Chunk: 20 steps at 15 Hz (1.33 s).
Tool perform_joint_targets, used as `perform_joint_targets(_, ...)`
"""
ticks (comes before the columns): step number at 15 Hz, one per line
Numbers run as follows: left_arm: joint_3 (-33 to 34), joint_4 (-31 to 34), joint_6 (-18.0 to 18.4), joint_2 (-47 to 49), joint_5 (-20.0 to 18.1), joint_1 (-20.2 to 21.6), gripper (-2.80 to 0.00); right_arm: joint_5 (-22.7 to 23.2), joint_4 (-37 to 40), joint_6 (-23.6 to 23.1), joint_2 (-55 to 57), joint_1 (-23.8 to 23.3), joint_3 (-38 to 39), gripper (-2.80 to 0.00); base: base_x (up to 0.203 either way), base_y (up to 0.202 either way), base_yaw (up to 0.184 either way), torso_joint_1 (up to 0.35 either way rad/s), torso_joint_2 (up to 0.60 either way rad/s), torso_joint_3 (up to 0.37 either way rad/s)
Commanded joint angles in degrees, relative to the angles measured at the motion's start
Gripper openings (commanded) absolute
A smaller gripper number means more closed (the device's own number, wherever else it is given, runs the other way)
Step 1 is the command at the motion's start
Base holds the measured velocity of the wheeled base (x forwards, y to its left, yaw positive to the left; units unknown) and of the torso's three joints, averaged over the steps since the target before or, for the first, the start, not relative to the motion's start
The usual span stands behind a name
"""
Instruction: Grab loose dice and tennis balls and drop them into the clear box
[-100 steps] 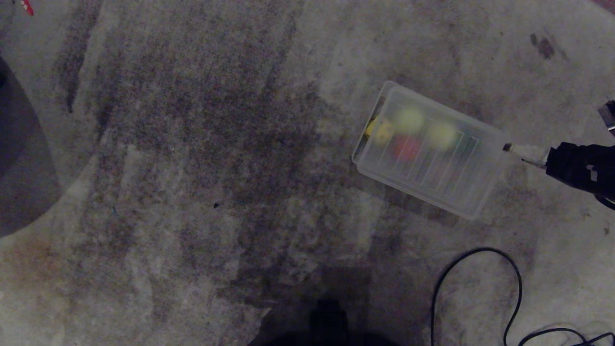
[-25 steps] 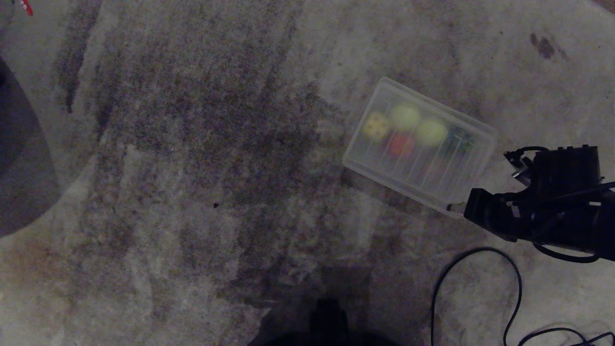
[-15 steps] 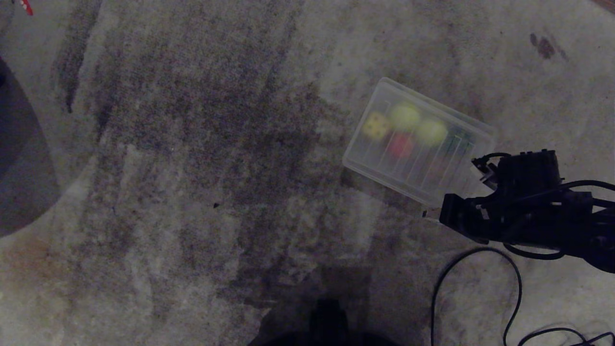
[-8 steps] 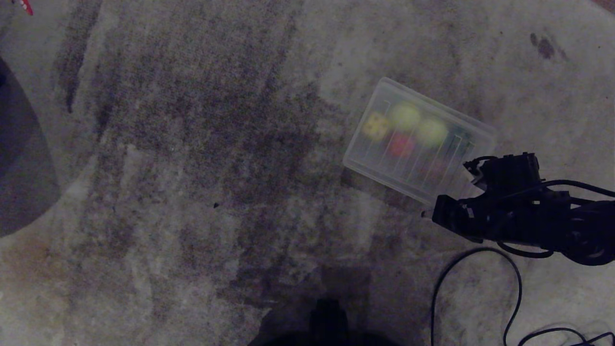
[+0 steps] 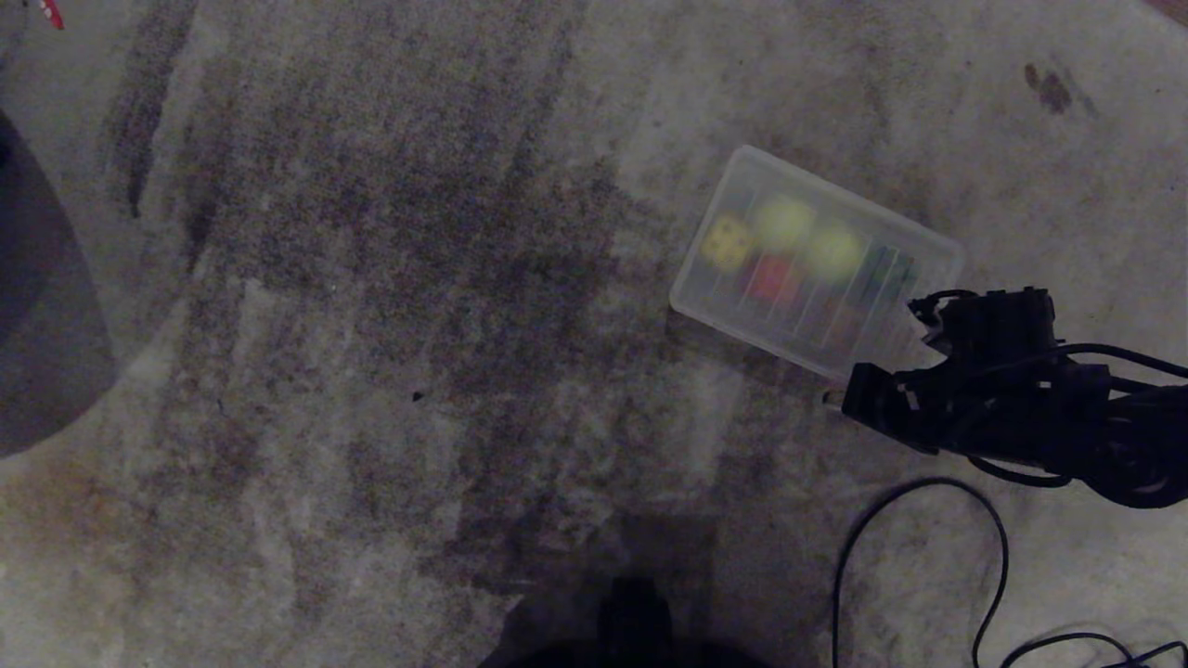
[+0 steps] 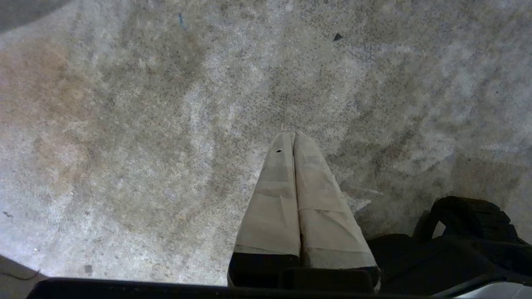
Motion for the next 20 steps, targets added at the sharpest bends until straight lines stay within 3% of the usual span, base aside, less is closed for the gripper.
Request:
perform_joint_targets(1,0.1,0.0,-0.1,0.1,0.0,0.0,-2.8,0.1,0.0,-0.3,-0.9,-0.1,0.2,-2.8,0.0,0.0,0.0,0.0,0.0,0.0)
perform_joint_targets(7,0.1,0.0,-0.1,0.1,0.0,0.0,-2.8,0.3,0.3,-1.5,-2.7,0.8,2.7,-2.8,0.0,0.0,0.0,0.0,0.0,0.0)
perform_joint_targets(12,0.1,0.0,-0.1,0.1,0.0,0.0,-2.8,0.5,4.0,-1.8,-16.0,2.0,8.8,-2.8,0.0,0.0,0.0,0.0,0.0,0.0)
perform_joint_targets(16,0.1,0.0,0.0,0.1,0.1,-0.1,-2.8,-0.8,17.5,-8.4,-34.8,0.4,13.6,-2.8,0.0,0.0,0.0,0.0,0.0,0.0)
perform_joint_targets(20,0.1,0.0,0.0,0.1,0.1,0.0,-2.8,-6.6,25.5,-16.2,-56.4,-3.0,22.9,-2.8,0.0,0.0,0.0,0.0,0.0,0.0)
